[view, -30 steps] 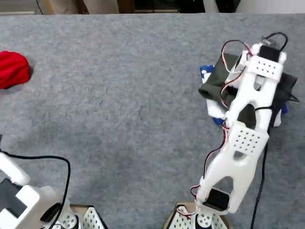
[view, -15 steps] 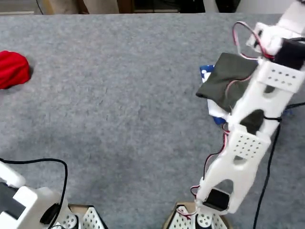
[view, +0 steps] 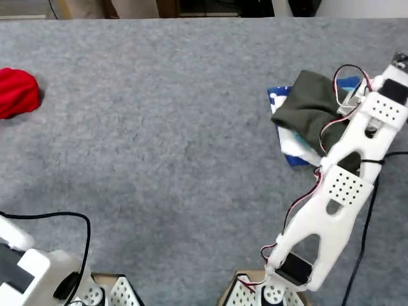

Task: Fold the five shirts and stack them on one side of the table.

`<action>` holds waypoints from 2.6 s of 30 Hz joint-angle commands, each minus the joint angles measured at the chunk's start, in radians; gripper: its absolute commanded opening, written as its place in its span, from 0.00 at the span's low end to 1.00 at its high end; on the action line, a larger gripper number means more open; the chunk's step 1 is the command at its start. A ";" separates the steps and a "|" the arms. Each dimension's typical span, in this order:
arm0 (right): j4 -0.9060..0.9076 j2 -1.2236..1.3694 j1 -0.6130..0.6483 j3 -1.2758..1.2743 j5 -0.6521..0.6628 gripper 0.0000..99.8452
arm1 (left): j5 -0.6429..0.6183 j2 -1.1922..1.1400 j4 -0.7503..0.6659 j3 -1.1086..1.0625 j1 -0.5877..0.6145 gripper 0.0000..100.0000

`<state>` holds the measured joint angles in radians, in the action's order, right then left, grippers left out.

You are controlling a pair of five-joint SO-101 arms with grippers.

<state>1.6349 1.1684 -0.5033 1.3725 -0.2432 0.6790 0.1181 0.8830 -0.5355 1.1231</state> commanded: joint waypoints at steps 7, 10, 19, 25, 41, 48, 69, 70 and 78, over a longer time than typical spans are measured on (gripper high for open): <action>0.146 -0.166 0.024 0.274 0.003 0.00 | 0.003 0.042 -0.006 0.015 -0.014 0.02; 0.132 -0.305 0.025 0.292 0.005 0.01 | 0.003 0.042 -0.006 0.015 -0.009 0.02; -0.129 -0.242 -0.094 0.154 0.009 0.01 | 0.003 0.042 -0.011 0.015 0.002 0.02; -0.209 -0.002 -0.165 0.111 0.097 0.01 | 0.003 0.042 -0.014 0.017 0.006 0.02; -0.150 -0.208 -0.179 0.297 0.193 0.01 | 0.003 0.042 -0.005 0.048 0.005 0.02; -0.066 -0.519 -0.162 0.294 0.192 0.01 | -0.196 0.028 0.195 0.407 0.003 0.17; 0.152 -0.680 0.028 0.294 0.198 0.01 | -0.376 -1.211 0.310 1.654 -0.120 0.04; 0.152 -0.679 0.031 0.294 0.198 0.01 | -0.364 -1.214 0.405 1.723 -0.126 0.01; 0.150 -0.676 0.082 0.294 0.196 0.01 | -0.287 -1.144 0.884 2.203 -0.279 0.02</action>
<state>1.7714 0.5455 -0.4480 1.6333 -0.0514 0.4074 -1.1216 1.7085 1.5620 0.8930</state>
